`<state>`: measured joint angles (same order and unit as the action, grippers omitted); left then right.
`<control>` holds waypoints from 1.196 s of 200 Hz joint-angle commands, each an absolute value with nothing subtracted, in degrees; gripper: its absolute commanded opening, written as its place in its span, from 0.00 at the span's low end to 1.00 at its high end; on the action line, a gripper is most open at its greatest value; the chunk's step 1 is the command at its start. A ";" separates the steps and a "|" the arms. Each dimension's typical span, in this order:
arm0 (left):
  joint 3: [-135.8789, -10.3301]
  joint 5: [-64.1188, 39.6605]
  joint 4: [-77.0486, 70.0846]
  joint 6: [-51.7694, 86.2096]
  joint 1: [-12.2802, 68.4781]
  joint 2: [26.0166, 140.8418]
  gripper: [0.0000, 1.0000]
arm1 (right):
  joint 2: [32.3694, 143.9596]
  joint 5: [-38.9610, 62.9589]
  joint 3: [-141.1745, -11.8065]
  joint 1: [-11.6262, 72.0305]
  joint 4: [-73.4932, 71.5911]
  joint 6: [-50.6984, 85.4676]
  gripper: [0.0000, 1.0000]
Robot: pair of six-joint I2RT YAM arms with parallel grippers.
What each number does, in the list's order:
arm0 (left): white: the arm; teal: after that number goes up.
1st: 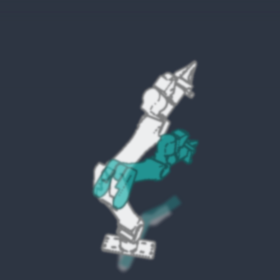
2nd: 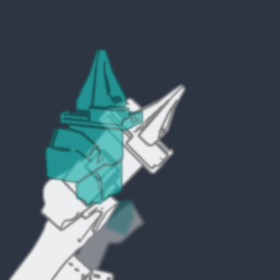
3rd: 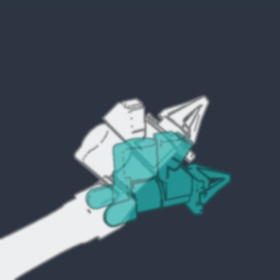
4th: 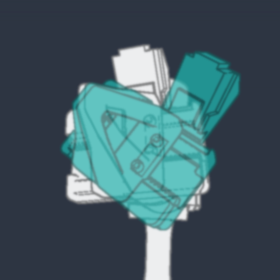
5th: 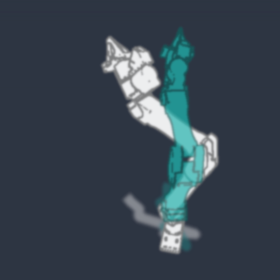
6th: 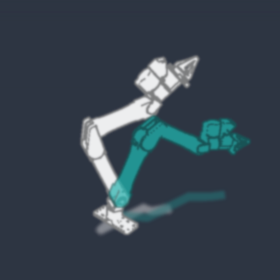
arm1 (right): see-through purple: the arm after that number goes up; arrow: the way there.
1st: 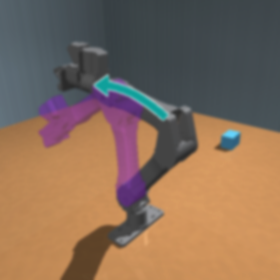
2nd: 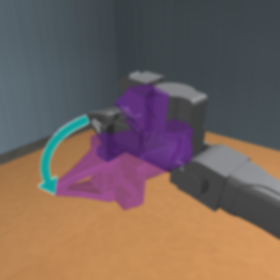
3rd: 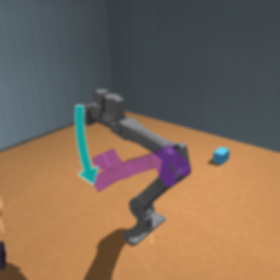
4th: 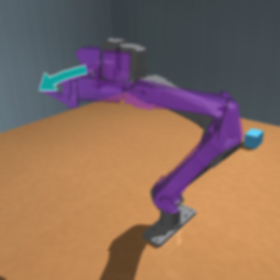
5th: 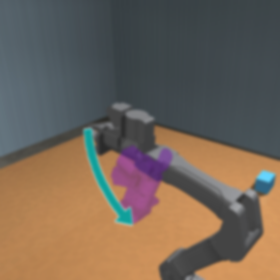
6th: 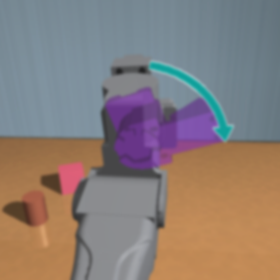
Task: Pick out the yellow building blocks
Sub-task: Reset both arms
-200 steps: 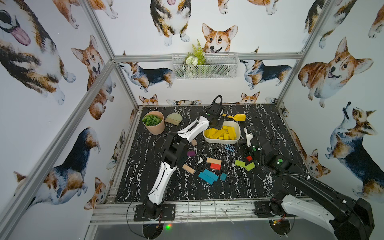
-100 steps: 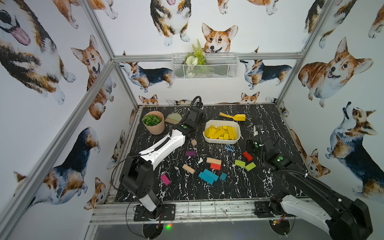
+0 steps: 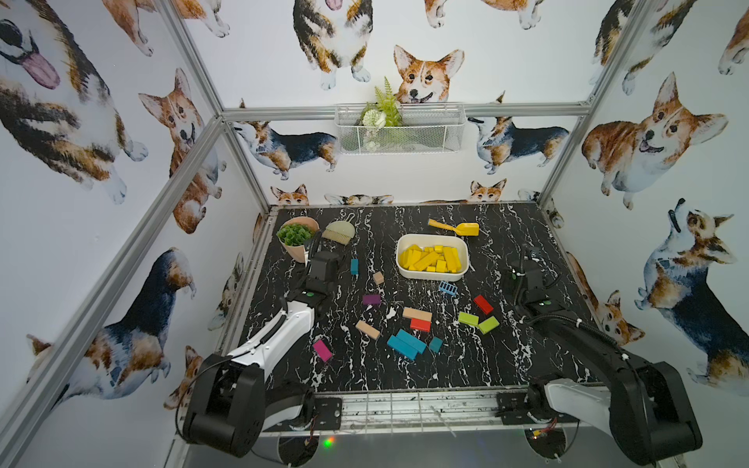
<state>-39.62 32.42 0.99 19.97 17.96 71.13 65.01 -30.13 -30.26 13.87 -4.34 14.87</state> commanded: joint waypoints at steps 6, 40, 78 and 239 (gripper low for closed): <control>-32.24 42.74 -11.53 14.54 13.76 70.91 0.80 | 78.41 -29.53 -31.91 13.14 -20.55 3.02 0.84; -27.65 33.58 -19.02 10.31 8.05 72.53 0.83 | 83.32 -28.08 -24.79 11.50 -39.67 -1.03 0.88; -24.28 23.94 -30.94 5.84 4.83 76.90 0.83 | 80.20 -11.03 -19.96 3.41 -42.68 3.81 0.88; -21.12 11.71 -54.40 0.69 4.02 89.82 0.99 | 82.89 -11.29 -17.07 2.02 -50.42 5.10 1.00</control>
